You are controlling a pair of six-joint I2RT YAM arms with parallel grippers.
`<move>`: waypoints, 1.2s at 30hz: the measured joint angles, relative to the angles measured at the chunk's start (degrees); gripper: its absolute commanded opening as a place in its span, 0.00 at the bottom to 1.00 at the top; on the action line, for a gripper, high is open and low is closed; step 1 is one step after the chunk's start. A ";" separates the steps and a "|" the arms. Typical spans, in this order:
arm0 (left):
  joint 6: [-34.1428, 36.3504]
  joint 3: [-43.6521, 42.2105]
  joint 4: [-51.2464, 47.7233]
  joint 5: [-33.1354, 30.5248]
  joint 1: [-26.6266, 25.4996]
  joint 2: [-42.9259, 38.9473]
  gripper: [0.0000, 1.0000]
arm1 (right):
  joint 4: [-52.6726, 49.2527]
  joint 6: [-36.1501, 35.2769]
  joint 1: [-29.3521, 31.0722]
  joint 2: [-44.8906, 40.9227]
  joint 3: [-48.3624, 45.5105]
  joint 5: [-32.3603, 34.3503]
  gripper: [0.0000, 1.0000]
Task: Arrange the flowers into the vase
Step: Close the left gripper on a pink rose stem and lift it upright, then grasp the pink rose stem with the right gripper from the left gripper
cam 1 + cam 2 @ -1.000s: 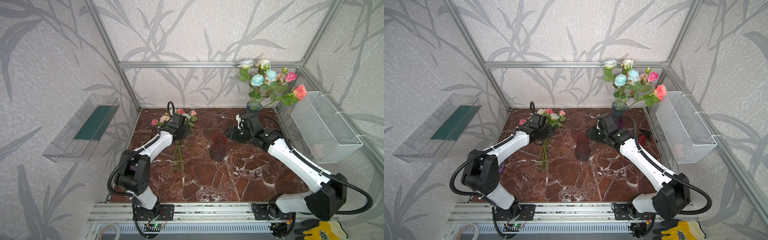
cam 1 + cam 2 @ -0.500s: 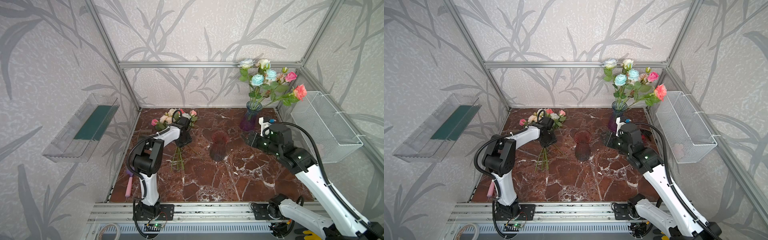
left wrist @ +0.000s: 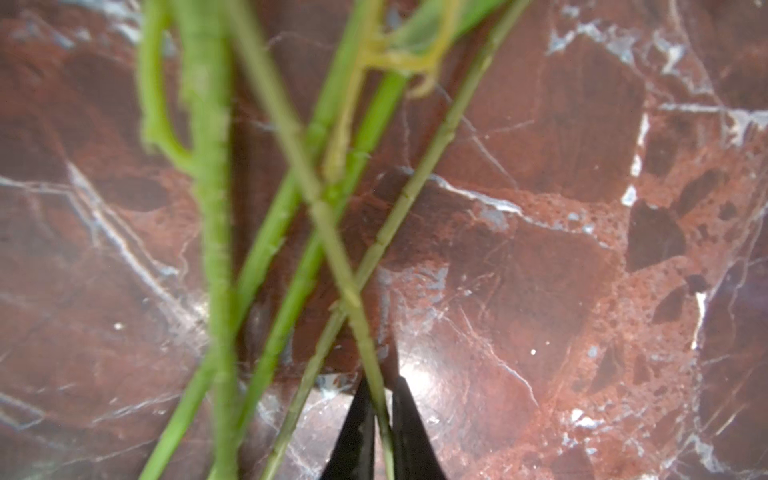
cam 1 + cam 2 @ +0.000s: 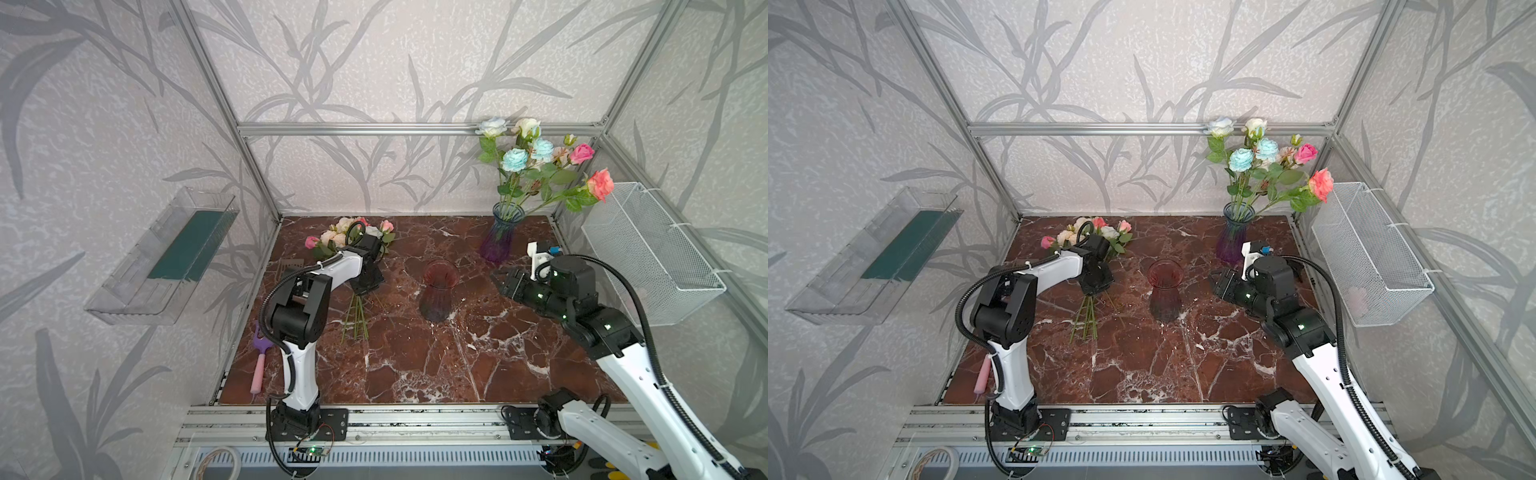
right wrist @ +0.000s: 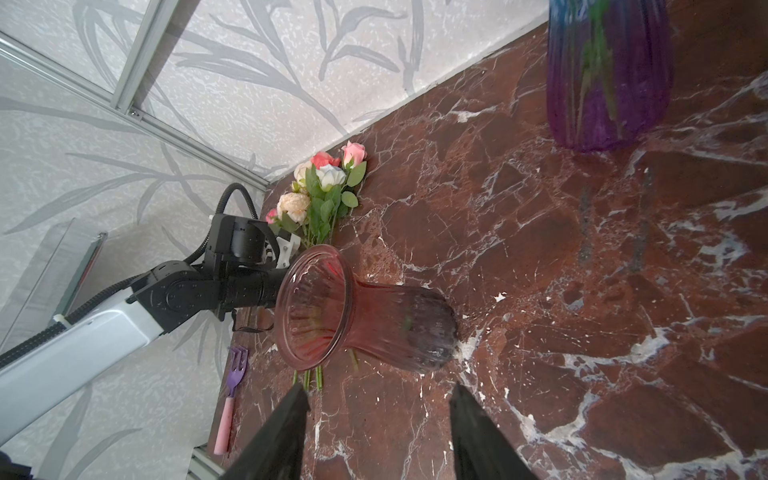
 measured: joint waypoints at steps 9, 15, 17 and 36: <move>-0.26 -1.68 0.17 -1.51 -0.46 -5.51 0.00 | 0.42 0.17 -0.11 -0.02 0.15 -3.37 0.55; -0.28 -3.19 0.96 -2.49 -1.57 -15.45 0.00 | -0.04 0.57 -0.13 -0.13 1.49 -4.07 0.54; -0.11 -4.09 2.01 -2.67 -1.88 -19.21 0.00 | -0.11 0.79 -0.13 -0.13 2.01 -4.33 0.53; 27.23 -13.14 23.30 12.68 -15.58 -47.36 0.00 | 2.93 -10.29 14.53 23.58 29.07 -3.13 0.56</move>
